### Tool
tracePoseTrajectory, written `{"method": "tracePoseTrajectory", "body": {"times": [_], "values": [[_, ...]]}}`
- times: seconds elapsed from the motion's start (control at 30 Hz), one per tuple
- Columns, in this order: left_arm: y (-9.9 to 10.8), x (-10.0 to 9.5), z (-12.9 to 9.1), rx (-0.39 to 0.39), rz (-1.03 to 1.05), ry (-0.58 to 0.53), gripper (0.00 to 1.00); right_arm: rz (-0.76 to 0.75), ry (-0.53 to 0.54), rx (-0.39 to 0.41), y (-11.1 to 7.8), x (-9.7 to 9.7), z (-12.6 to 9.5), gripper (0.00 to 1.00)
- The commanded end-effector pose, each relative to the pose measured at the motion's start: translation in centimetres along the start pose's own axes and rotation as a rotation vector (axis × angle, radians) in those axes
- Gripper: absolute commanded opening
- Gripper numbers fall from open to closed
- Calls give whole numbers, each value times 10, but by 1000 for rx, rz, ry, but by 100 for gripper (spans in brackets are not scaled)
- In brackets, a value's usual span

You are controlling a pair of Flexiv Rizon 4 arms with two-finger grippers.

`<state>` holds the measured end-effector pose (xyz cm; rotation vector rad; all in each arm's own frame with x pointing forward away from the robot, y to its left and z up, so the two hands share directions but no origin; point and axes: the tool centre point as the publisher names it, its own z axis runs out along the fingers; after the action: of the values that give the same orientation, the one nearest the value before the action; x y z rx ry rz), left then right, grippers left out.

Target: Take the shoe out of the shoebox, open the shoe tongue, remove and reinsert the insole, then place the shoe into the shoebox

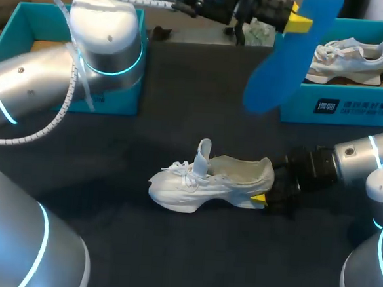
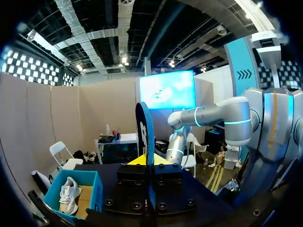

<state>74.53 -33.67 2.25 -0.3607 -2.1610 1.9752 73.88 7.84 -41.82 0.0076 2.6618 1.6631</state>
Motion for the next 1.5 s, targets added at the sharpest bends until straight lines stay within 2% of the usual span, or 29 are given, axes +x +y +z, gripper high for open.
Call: {"method": "tracePoseTrajectory", "body": {"times": [0.03, 0.27, 0.93, 1.03, 1.23, 1.5], "values": [[4, 1, -7, 140, -9, -5, 0, 1, 0, 4, -1, 1, 2, 0], [0, -1, -14, 248, -66, -56, 0, 1, 0, 4, -1, 1, 2, 0], [0, -2, -16, 243, -64, -60, 0, 1, 0, 4, -1, 1, 2, 0], [-12, 13, -26, 268, -196, -86, 0, 1, 0, 4, -1, 1, 2, 0], [-52, 34, -34, 310, -316, -68, 0, 1, 0, 4, -1, 1, 2, 0], [-69, 55, -38, 334, -546, -53, 0, 1, 0, 4, -1, 1, 2, 0]]}}
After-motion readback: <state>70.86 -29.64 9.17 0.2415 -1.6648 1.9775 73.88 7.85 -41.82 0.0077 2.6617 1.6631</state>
